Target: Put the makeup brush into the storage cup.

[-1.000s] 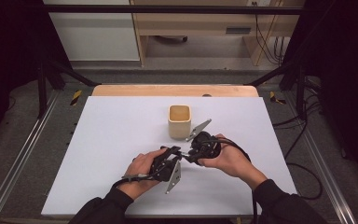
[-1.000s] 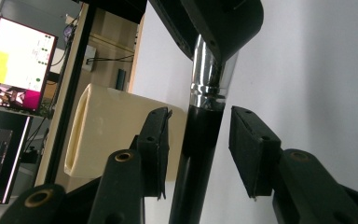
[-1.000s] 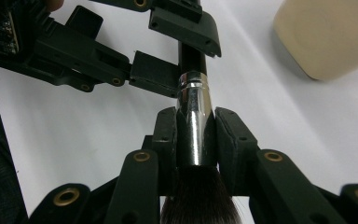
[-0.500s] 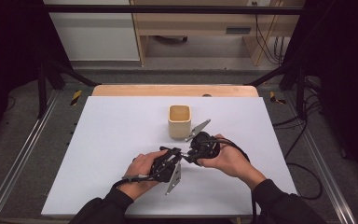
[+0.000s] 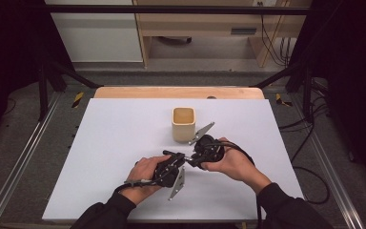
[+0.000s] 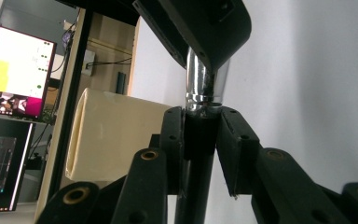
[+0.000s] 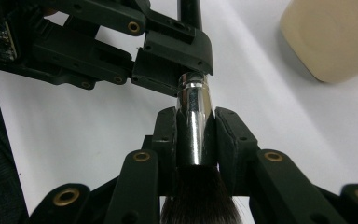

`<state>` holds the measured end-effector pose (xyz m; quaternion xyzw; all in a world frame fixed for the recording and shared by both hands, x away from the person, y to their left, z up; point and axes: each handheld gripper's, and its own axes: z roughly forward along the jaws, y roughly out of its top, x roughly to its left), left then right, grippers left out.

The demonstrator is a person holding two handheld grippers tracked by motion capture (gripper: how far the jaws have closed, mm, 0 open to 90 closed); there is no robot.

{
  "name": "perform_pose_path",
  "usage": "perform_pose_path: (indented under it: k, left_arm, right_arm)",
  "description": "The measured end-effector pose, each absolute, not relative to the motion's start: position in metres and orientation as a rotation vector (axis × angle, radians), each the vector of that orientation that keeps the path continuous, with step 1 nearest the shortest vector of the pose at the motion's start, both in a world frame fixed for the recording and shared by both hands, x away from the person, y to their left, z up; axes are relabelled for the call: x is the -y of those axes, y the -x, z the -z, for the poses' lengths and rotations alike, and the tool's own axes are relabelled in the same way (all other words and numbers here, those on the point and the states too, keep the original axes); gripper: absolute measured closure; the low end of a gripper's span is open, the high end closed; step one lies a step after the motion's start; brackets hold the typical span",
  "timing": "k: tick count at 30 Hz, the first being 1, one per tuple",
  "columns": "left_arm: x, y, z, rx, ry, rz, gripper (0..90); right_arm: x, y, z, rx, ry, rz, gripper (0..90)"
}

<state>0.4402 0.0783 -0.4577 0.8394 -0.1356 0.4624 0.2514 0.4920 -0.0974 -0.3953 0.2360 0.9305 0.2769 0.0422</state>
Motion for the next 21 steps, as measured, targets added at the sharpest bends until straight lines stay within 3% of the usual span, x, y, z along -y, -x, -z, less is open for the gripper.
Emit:
perform_pose_path:
  k: [6,11,21]
  left_arm:
    - [-0.078,-0.439,0.460,0.386,-2.296,-1.230,74.2]
    - [-0.078,-0.438,0.463,0.412,-2.321,-1.237,74.2]
    - [-0.077,-0.437,0.463,0.429,-2.325,-1.244,74.2]
  right_arm:
    - [0.099,-0.491,0.397,-2.860,-0.713,-0.861,69.6]
    - [0.102,-0.492,0.390,-2.833,-0.726,-0.913,58.2]
    - [0.109,-0.497,0.380,-2.749,-0.793,-0.957,50.6]
